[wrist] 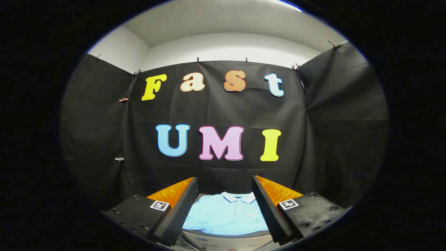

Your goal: Put the clothes into the washing machine and then close the washing machine lid.

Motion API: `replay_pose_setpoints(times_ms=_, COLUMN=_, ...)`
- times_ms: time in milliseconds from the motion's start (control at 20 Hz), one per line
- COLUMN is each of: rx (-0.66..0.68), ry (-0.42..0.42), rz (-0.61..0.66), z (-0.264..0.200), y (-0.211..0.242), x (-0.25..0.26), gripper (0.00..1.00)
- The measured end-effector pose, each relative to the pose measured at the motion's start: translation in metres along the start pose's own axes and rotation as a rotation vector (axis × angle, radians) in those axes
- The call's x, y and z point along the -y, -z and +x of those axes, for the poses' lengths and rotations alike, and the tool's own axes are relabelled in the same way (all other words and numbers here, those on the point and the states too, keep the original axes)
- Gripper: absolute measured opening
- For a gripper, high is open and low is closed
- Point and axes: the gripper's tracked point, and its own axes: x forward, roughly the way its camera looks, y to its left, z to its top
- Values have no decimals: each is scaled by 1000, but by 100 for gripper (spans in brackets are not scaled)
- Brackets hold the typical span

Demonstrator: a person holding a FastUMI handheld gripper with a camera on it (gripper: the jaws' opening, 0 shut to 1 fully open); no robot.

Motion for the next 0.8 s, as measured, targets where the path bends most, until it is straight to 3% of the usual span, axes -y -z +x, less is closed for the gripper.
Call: replay_pose_setpoints(times_ms=800, rx=25, ry=49, rz=29, z=8, y=-13, x=11, gripper=98)
